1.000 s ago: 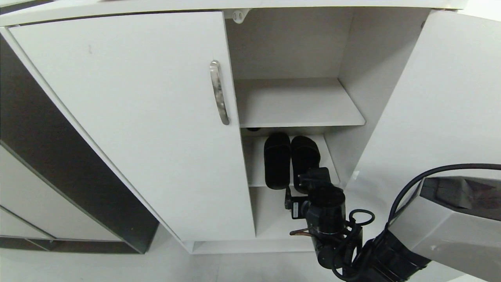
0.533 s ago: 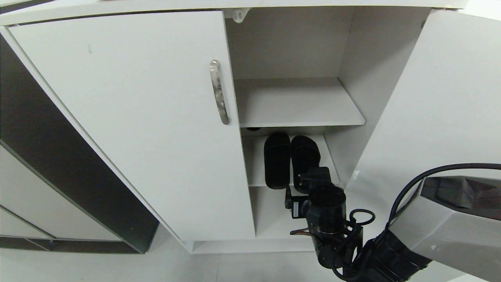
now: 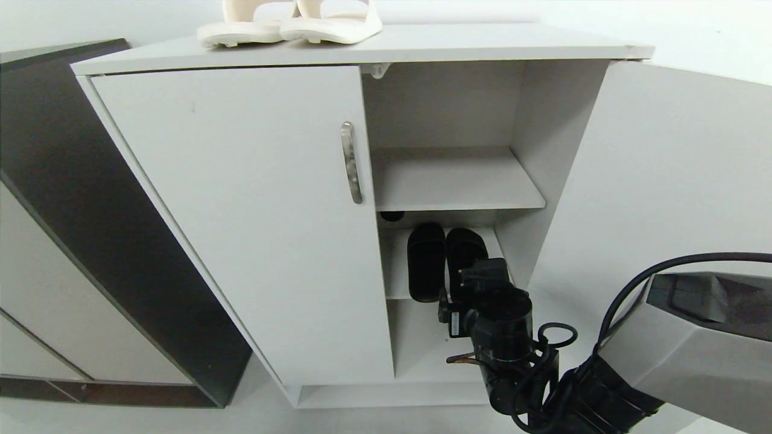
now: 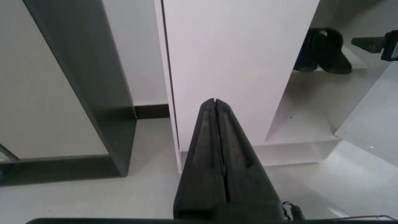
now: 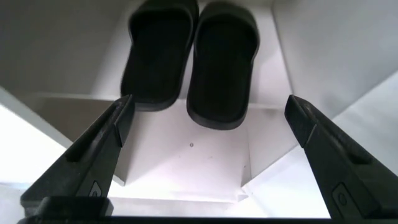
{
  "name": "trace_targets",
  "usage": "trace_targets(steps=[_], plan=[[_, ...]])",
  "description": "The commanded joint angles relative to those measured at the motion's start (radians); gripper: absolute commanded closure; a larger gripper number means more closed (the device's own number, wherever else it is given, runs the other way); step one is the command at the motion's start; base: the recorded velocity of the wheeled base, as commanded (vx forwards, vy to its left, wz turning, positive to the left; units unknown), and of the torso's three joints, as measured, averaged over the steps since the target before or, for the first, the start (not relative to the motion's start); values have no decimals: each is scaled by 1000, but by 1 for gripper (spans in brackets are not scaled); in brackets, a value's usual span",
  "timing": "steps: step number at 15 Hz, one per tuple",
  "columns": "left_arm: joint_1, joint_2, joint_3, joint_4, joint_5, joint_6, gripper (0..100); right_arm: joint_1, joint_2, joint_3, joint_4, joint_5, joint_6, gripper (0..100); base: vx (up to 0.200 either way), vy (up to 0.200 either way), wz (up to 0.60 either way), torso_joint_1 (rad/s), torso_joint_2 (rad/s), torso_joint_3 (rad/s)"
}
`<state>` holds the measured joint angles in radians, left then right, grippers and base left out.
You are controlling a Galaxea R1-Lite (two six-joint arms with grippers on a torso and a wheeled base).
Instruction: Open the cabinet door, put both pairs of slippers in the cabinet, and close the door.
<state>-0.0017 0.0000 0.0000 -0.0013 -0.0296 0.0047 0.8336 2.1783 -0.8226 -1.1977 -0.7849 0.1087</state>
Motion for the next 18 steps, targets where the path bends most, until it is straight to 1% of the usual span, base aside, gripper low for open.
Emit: trace_targets(steps=[1, 3, 5, 6, 7, 8, 9, 11, 18], plan=[[0, 2, 0, 0, 0, 0, 100, -2, 6, -1, 0, -1, 0, 0, 0, 0, 0, 2, 2, 207], [0, 2, 0, 0, 0, -2, 100, -13, 14, -7, -8, -2, 0, 0, 0, 0, 0, 5, 2, 203], [0, 2, 0, 0, 0, 1, 100, -14, 14, 28, -45, 16, -23, 0, 0, 0, 0, 0, 0, 129], [0, 2, 0, 0, 0, 0, 100, -2, 0, 108, -138, 139, -61, 0, 0, 0, 0, 0, 0, 0], [0, 2, 0, 0, -1, 6, 100, -1, -2, 138, -181, 181, -98, 0, 0, 0, 0, 0, 0, 0], [0, 2, 0, 0, -1, 8, 100, -1, 1, 141, -186, 179, -121, 0, 0, 0, 0, 0, 0, 0], [0, 2, 0, 0, -1, 1, 100, -1, 1, 141, -186, 181, -123, 0, 0, 0, 0, 0, 0, 0], [0, 2, 0, 0, -1, 1, 100, -2, 3, 141, -188, 179, -124, 0, 0, 0, 0, 0, 0, 0], [0, 2, 0, 0, -3, 1, 100, -2, 6, 154, -195, 179, -132, 0, 0, 200, 0, 2, 4, 4]])
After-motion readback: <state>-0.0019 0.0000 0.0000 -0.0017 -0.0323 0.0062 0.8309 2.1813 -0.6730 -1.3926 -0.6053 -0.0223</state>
